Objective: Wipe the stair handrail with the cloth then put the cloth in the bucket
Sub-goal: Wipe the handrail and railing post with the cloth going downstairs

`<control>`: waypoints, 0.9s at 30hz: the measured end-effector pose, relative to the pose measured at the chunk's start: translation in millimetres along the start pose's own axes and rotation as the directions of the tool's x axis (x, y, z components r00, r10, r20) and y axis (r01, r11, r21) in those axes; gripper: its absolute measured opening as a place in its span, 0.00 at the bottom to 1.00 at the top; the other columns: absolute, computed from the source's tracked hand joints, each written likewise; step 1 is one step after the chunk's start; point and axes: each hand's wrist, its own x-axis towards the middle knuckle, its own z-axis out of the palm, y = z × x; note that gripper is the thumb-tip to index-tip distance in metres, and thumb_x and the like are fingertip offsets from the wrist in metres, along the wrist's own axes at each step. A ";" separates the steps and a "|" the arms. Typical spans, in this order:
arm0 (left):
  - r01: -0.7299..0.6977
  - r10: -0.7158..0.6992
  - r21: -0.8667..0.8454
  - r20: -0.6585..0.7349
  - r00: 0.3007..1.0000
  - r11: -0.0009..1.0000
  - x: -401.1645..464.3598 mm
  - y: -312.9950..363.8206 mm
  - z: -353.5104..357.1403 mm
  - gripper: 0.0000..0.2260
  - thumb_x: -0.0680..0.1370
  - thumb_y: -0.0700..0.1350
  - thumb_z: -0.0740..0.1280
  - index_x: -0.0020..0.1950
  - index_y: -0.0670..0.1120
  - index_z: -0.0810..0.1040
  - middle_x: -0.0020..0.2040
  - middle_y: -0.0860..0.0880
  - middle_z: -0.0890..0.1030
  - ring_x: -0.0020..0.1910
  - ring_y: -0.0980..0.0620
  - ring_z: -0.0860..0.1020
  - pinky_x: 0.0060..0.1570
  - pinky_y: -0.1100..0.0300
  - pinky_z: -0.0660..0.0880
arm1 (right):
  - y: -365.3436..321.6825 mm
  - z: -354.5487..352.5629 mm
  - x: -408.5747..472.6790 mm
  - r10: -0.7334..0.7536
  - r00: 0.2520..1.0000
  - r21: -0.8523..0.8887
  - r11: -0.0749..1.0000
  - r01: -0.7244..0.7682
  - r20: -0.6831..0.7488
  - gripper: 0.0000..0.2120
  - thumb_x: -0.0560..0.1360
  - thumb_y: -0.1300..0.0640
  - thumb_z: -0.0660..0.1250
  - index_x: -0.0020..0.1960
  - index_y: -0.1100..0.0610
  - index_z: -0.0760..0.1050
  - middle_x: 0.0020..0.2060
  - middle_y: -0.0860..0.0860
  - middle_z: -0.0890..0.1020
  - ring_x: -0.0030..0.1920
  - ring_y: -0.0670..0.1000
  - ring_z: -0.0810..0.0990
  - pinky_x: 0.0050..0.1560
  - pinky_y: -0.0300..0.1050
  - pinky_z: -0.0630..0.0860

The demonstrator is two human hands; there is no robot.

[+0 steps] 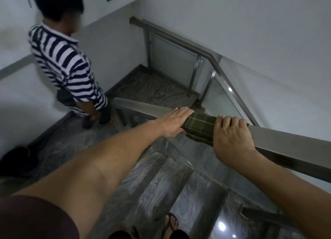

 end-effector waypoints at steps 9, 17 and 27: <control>-0.065 0.066 0.026 -0.030 0.997 0.998 -11.7 -162.6 37.7 0.35 0.74 0.47 0.69 0.75 0.41 0.55 0.72 0.41 0.62 0.73 0.43 0.61 0.75 0.49 0.53 | -117.1 1.1 100.2 0.032 0.999 -0.040 0.999 -0.033 -0.034 0.27 0.78 0.51 0.48 0.70 0.68 0.57 0.58 0.64 0.74 0.54 0.63 0.75 0.58 0.59 0.72; -0.029 0.029 0.014 -0.028 0.999 0.999 -26.3 -289.1 59.2 0.35 0.74 0.47 0.69 0.75 0.40 0.54 0.74 0.40 0.61 0.72 0.41 0.62 0.73 0.48 0.57 | -213.6 1.4 187.8 0.018 0.999 -0.055 0.998 -0.020 -0.043 0.27 0.76 0.51 0.50 0.69 0.69 0.57 0.57 0.65 0.74 0.53 0.63 0.75 0.55 0.58 0.73; -0.050 0.050 0.011 -0.057 0.997 0.999 -45.3 -434.0 82.6 0.33 0.74 0.43 0.67 0.75 0.40 0.55 0.72 0.40 0.62 0.72 0.41 0.62 0.75 0.47 0.54 | -321.0 10.3 294.2 0.011 0.997 -0.054 0.998 -0.015 -0.077 0.31 0.77 0.49 0.51 0.71 0.70 0.54 0.60 0.67 0.73 0.56 0.65 0.74 0.58 0.60 0.71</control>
